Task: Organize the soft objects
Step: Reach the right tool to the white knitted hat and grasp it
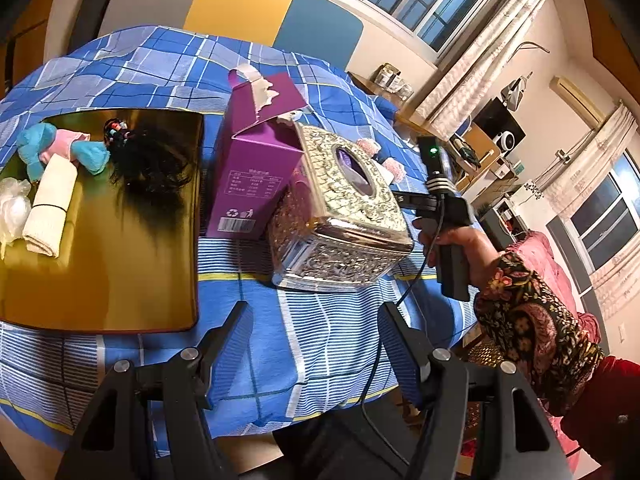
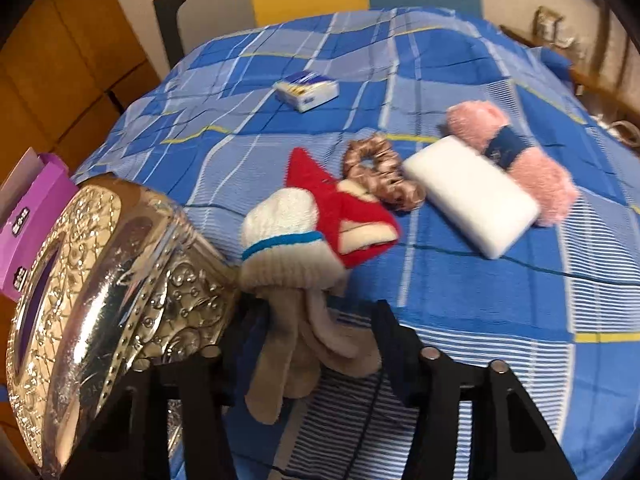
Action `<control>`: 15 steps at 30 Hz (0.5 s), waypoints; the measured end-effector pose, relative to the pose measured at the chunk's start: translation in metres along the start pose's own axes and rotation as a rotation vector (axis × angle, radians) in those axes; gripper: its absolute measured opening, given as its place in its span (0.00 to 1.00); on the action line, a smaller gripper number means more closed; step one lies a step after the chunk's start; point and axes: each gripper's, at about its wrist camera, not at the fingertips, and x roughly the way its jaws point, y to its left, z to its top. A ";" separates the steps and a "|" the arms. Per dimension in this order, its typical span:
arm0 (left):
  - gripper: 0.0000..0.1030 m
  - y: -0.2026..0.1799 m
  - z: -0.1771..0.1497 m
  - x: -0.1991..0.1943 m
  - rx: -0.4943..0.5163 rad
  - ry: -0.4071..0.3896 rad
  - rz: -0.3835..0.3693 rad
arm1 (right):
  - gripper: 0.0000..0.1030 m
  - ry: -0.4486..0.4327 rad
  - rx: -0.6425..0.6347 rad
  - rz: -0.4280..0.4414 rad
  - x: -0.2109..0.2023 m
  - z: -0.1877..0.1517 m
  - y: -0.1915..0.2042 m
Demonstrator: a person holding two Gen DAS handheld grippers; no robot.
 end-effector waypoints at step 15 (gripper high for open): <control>0.64 -0.038 0.034 0.019 0.054 0.021 -0.008 | 0.19 0.015 0.066 -0.042 -0.045 -0.034 -0.043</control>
